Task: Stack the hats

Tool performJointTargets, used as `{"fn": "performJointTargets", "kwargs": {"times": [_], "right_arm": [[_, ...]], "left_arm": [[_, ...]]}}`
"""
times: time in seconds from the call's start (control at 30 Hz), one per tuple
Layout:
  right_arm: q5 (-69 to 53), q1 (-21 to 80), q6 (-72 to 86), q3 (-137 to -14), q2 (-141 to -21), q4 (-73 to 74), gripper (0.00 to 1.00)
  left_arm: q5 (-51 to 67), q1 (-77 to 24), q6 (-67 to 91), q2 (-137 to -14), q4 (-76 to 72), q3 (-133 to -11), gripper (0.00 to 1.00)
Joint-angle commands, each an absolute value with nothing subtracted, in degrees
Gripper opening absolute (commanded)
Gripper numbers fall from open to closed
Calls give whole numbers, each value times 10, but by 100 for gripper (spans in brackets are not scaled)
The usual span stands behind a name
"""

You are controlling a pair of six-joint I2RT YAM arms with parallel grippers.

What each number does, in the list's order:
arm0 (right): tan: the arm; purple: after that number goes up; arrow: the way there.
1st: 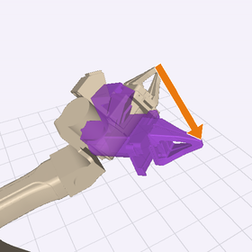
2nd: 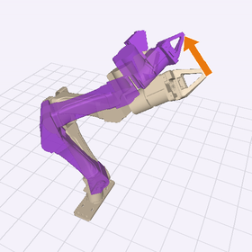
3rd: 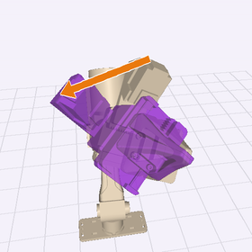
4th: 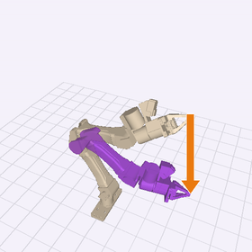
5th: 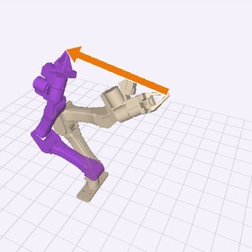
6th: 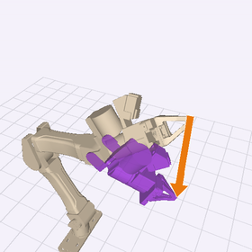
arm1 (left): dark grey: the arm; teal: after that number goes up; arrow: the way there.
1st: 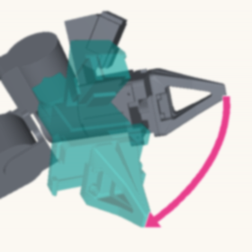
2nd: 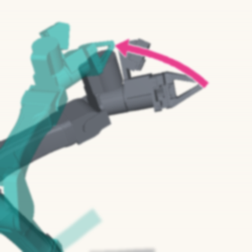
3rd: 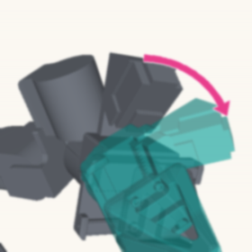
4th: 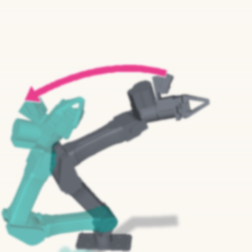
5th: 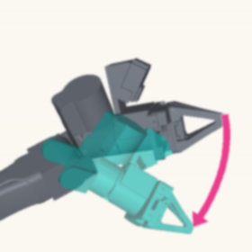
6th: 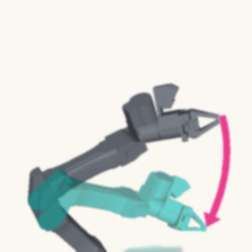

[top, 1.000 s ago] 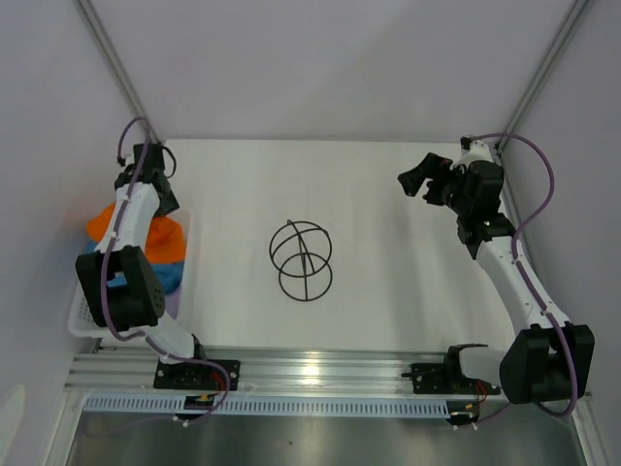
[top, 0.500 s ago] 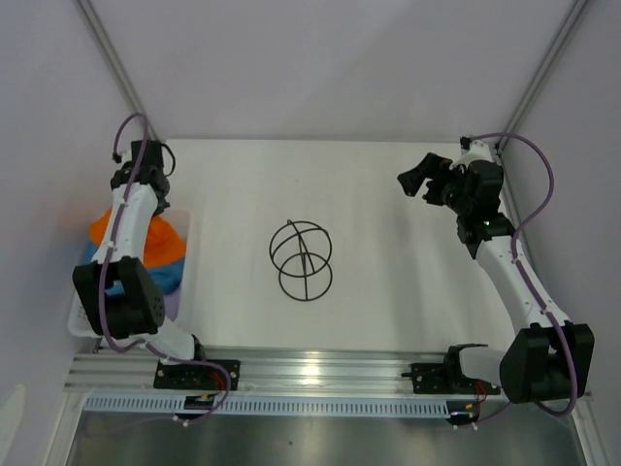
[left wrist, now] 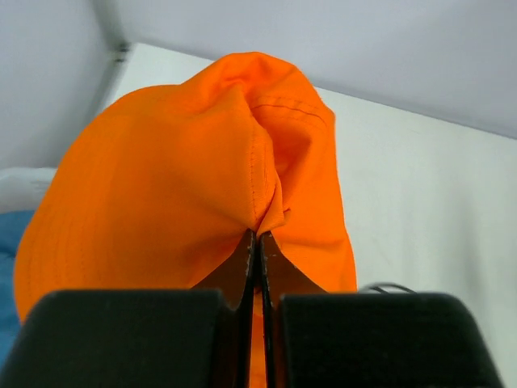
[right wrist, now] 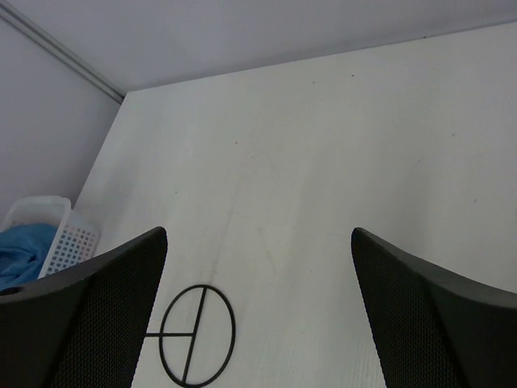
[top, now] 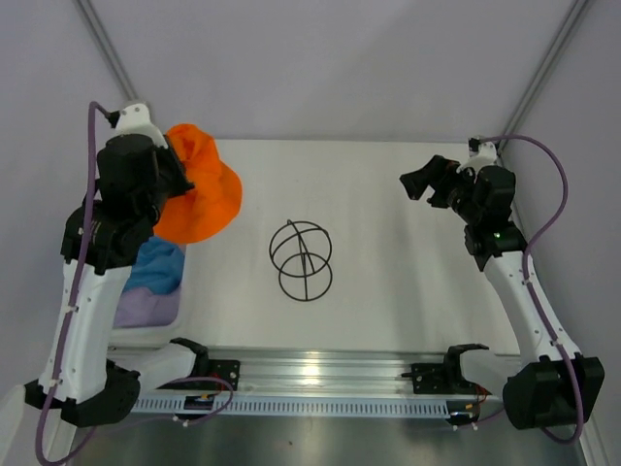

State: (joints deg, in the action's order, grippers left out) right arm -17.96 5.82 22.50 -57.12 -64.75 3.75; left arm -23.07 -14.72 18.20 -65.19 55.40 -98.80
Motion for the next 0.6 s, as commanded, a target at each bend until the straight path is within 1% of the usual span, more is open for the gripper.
{"fn": "performJointTargets", "kwargs": {"times": [0.0,0.13,0.23,0.33,0.57], "right_arm": [[-171,62,224,-577,-602,68,100],[-170,62,233,-566,-568,87,99],[-173,62,239,-556,-545,98,100],[-177,62,246,-549,-531,105,100],[-177,62,243,-551,-508,125,99]], "left_arm": [[-204,-227,212,-664,558,-1000,1],[-180,-307,224,-666,528,-1002,1],[-150,-347,235,-668,506,-1001,1],[-146,-389,237,-669,476,-991,1],[-134,-446,255,-681,456,-955,1]]}}
